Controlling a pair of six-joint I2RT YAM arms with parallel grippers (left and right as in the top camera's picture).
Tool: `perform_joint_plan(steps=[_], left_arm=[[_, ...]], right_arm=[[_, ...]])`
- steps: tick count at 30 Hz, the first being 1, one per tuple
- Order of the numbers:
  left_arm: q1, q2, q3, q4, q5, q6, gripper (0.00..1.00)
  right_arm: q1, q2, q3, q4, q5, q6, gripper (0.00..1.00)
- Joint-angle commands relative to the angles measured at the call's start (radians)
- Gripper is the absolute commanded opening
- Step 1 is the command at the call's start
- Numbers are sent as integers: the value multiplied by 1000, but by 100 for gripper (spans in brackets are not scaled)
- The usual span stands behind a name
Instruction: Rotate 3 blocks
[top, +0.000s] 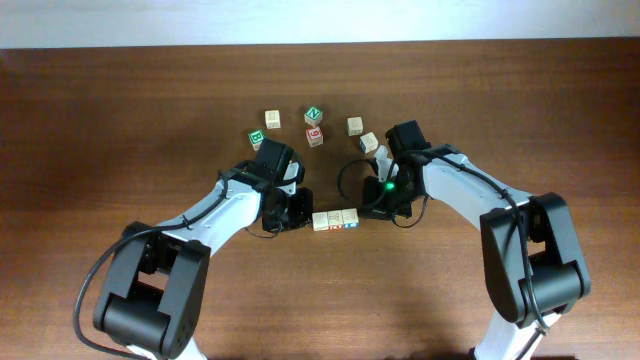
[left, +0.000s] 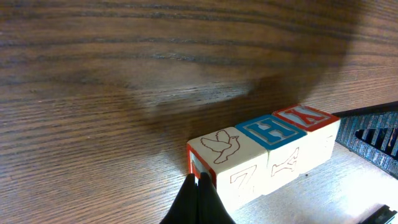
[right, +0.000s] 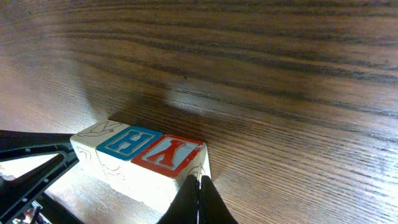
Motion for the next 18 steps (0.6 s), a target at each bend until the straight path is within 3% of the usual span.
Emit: perform_joint_plan(steps=[1,18], left_arm=[[-2,7,-10,2,5,21,0],[-2,7,-10,2,5,21,0]], right_arm=[[2,7,-11,-2,5,10,4],[25,6,-11,10,-102,-25,5]])
